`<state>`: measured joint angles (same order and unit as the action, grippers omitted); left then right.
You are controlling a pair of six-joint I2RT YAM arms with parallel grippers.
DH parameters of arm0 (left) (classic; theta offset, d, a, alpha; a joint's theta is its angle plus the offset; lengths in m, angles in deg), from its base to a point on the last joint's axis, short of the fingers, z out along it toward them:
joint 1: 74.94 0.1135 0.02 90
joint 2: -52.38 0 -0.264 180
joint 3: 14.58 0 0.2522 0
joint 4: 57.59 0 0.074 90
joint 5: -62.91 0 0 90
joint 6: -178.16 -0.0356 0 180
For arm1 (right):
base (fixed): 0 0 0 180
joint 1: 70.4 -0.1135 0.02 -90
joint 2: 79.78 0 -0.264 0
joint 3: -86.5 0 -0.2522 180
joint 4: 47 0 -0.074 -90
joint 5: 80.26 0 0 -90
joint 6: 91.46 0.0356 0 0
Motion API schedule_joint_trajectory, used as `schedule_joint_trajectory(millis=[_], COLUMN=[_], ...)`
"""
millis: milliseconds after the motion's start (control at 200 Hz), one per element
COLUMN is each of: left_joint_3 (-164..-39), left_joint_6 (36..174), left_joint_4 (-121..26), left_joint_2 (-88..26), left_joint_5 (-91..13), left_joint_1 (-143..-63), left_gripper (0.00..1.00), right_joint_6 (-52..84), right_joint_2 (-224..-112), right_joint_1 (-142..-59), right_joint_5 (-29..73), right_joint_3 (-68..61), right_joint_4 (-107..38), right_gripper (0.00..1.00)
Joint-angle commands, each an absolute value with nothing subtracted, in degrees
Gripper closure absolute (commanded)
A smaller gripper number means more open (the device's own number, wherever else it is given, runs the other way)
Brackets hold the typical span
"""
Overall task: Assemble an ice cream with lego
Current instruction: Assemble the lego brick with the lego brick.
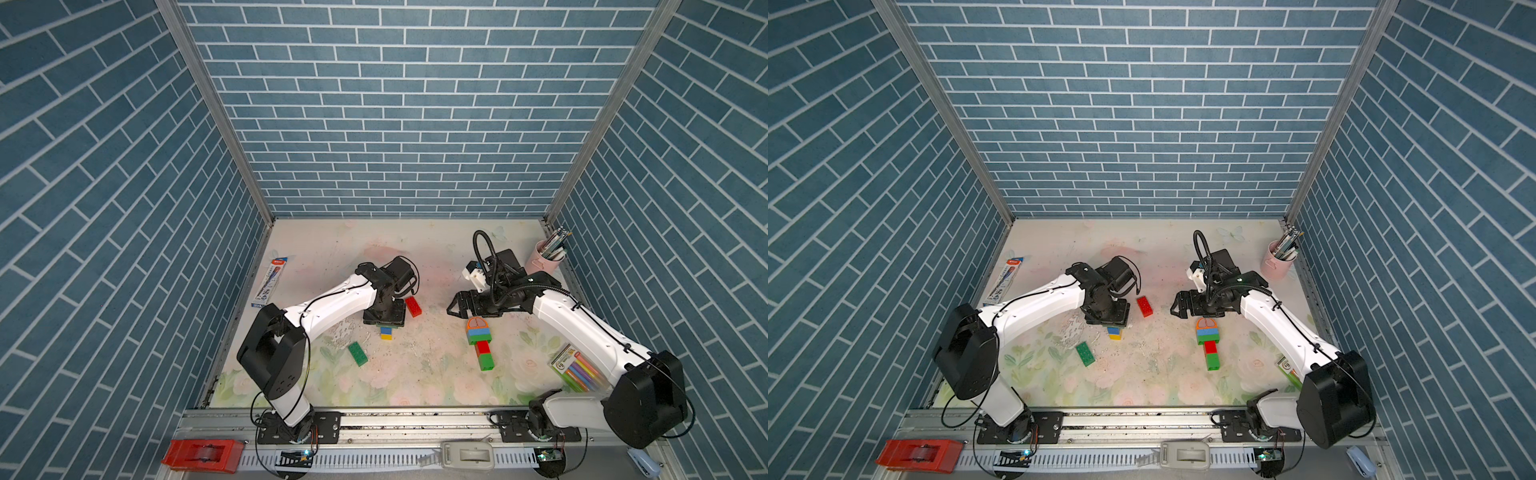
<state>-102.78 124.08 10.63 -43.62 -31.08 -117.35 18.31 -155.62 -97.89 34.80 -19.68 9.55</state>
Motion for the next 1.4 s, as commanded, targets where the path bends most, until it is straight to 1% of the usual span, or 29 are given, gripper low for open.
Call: schedule_joint_trajectory(millis=[0,240,760,1000,1250,1395], left_joint_3=[-101.02,-100.07,-101.26,-99.39,-97.04,-96.27], left_joint_6=[125.09,123.76,124.07,124.92,126.55,126.43], left_joint_4=[10.49,10.99,13.82,12.51,11.79,11.53], left_joint_2=[-44.81,-44.05,-43.16,-42.98,-42.4,-42.39], left_joint_5=[-31.26,-31.41,-25.26,-26.18,-26.52,-27.0], left_joint_1=[-117.74,-117.92,-118.51,-119.24,-120.53,-120.73], left_gripper=[0.68,0.69,0.71,0.71,0.74,0.74], right_joint_6=[19.9,19.81,19.9,19.9,19.9,19.9], right_joint_2=[-155.33,-155.55,-155.9,-155.82,-155.46,-155.37], right_joint_1=[-98.18,-98.18,-98.18,-98.18,-98.18,-98.18], right_joint_5=[34.18,34.09,33.74,33.75,33.38,33.38], right_joint_3=[-20.01,-19.46,-19.18,-19.18,-19.39,-19.36], right_joint_4=[10.3,10.71,10.99,11.11,11.39,11.49], right_gripper=[0.05,0.05,0.05,0.05,0.05,0.05])
